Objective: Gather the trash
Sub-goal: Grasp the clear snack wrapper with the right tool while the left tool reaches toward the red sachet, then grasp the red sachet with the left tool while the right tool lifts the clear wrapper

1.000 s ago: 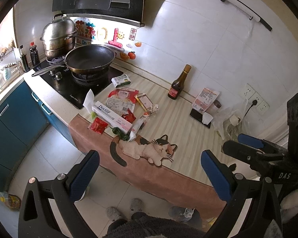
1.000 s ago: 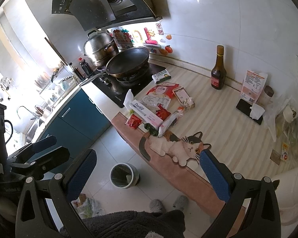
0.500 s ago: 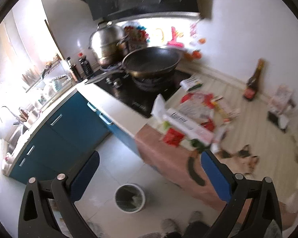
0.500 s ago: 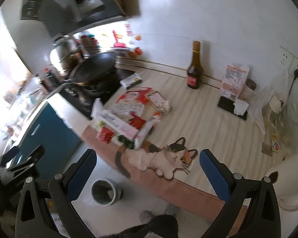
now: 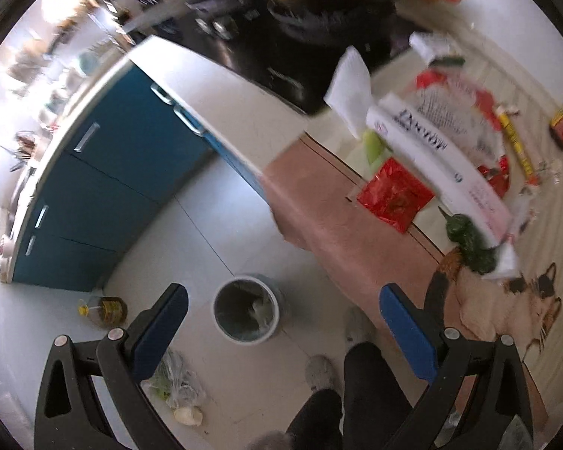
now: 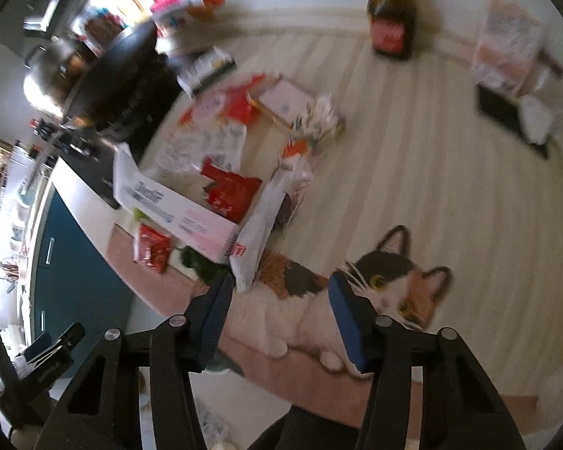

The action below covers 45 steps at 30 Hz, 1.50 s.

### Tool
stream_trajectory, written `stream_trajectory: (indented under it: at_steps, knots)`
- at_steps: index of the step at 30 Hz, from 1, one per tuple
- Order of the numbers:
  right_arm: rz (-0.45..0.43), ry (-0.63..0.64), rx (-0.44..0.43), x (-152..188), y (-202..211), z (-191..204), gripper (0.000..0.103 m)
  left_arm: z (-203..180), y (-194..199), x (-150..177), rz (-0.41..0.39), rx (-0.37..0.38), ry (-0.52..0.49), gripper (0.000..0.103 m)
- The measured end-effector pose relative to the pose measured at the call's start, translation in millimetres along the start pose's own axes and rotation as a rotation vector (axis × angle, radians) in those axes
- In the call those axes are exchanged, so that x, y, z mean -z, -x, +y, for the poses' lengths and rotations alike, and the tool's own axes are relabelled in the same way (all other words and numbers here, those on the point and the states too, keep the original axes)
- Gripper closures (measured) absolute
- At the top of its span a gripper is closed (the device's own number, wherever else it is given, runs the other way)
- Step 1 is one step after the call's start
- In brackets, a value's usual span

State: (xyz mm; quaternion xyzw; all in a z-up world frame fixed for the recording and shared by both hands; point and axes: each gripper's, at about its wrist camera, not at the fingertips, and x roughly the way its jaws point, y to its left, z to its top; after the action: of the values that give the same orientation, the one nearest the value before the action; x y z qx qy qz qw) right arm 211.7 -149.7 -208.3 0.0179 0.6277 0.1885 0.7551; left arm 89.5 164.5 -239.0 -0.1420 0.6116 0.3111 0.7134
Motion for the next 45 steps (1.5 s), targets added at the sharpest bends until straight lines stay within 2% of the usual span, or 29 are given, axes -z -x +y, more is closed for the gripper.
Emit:
stream_trajectory:
  at_steps: [2,4,5,7,10,15,16,18,26,32,34,36,37,38,39,43,45]
  knots:
    - [0.044,-0.013,0.007,-18.1,-28.6,-1.4,0.048,-8.8,-23.2,-17.0,0.069,0.076,0.022,0.002]
    - [0.074,-0.016,0.012,-34.7,-53.7,-0.8,0.047,-16.5,-46.9,-35.5,0.133,0.150,0.071,0.011]
    - [0.087,-0.016,0.020,-40.6,-61.7,-1.5,0.047,-21.4,-52.6,-42.2,0.138,0.163,0.073,0.017]
    - [0.119,-0.017,0.027,-55.0,-85.3,-1.0,0.047,-39.5,-61.6,-57.3,0.119,0.139,0.012,0.019]
    - [0.168,-0.022,0.040,-67.5,-111.4,2.6,0.045,-73.7,-69.4,-73.2,0.068,0.086,-0.160,0.019]
    - [0.240,-0.045,0.053,-81.1,-144.1,8.9,0.044,-98.4,-72.3,-76.9,0.066,0.083,-0.297,0.019]
    - [0.223,-0.029,0.061,-83.2,-143.5,13.1,0.047,-100.9,-70.9,-75.7,0.070,0.078,-0.313,0.019]
    - [0.218,0.016,0.076,-86.8,-145.5,17.9,0.084,-102.8,-68.7,-73.0,0.076,0.072,-0.327,0.019]
    - [0.207,0.133,0.154,-80.9,-133.6,0.6,0.086,-105.5,-72.1,-55.5,0.085,0.065,-0.379,0.019]
    - [0.233,0.100,0.166,-75.1,-142.2,-12.4,0.082,-117.6,-81.8,-59.5,0.069,0.065,-0.403,0.020]
    - [0.231,0.112,0.180,-78.8,-145.3,-8.2,0.082,-119.1,-79.1,-53.0,0.063,0.090,-0.395,0.029]
    - [0.229,0.119,0.194,-80.1,-148.9,-2.6,0.079,-121.7,-76.0,-52.9,0.066,0.134,-0.387,0.045]
    - [0.226,0.122,0.195,-79.2,-150.5,0.3,0.079,-123.3,-75.5,-53.5,0.067,0.136,-0.389,0.046]
    - [0.221,0.124,0.193,-73.4,-148.2,0.0,0.079,-124.6,-73.6,-52.5,0.063,0.140,-0.398,0.055]
    - [0.213,0.134,0.196,-71.9,-147.7,1.2,0.081,-126.1,-70.9,-51.6,0.059,0.145,-0.404,0.059]
    - [0.196,0.126,0.179,-65.7,-148.0,1.3,0.088,-132.6,-61.8,-47.0,0.042,0.130,-0.418,0.065]
    - [0.204,0.104,0.142,-64.4,-149.6,-8.1,0.091,-133.9,-53.0,-44.1,0.029,0.124,-0.416,0.073]
